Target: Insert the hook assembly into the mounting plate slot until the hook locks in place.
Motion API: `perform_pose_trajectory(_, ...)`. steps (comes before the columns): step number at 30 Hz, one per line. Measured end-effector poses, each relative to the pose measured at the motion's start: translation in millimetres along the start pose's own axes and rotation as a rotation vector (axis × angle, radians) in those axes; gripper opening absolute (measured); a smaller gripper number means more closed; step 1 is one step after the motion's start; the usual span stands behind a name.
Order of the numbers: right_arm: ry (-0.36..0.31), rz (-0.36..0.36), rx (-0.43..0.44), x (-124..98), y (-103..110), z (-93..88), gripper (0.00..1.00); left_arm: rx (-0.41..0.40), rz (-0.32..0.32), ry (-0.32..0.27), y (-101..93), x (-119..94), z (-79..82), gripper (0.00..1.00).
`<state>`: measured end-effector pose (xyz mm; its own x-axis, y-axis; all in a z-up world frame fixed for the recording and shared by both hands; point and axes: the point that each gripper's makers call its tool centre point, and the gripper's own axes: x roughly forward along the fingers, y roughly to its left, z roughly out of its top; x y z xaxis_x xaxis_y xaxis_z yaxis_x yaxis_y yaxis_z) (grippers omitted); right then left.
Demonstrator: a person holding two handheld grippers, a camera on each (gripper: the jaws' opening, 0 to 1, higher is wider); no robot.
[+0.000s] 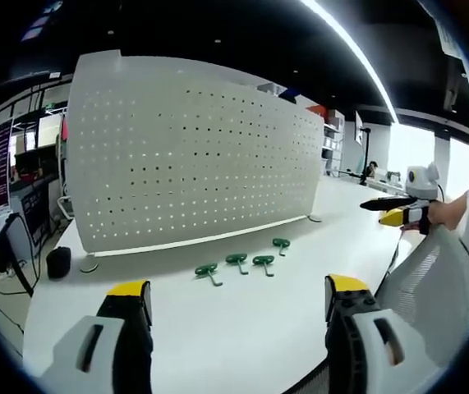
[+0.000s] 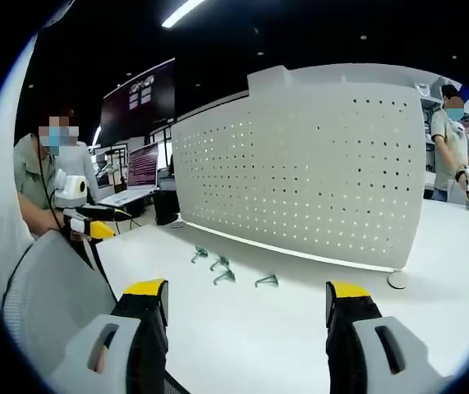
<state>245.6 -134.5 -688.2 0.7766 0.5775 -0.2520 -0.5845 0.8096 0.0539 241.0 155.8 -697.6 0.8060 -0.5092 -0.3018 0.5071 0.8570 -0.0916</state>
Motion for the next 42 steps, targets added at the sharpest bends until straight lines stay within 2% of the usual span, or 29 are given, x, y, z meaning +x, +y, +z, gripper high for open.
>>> perform_pose_trajectory(6, 0.0, 0.003, -0.007, 0.4, -0.2, 2.9, 0.76, 0.008, -0.011, -0.005, -0.2, -0.7, 4.1, 0.89)
perform_pose_trajectory(12, 0.008, 0.015, -0.022, 2.1, 1.7, 4.3, 0.76, 0.039, -0.024, -0.026, 11.1, 2.4, 10.1, 0.89)
perform_pose_trajectory(15, 0.002, 0.024, -0.037, 4.5, 3.8, 8.1, 0.75, 0.053, -0.037, -0.017, 11.1, 6.7, 13.1, 0.88)
perform_pose_trajectory(26, -0.001, 0.026, -0.039, 7.6, 2.3, 11.6, 0.75, 0.111, -0.093, 0.022, 13.8, 20.1, 20.8, 0.88)
perform_pose_trajectory(34, -0.002, 0.032, -0.046, 9.5, 1.6, 12.8, 0.75, 0.201, -0.163, 0.086, 12.9, 29.4, 15.0, 0.86)
perform_pose_trajectory(42, -0.013, 0.031, -0.045, 11.1, 1.0, 18.2, 0.75, 0.294, -0.237, 0.143, 18.6, 46.8, 16.2, 0.85)
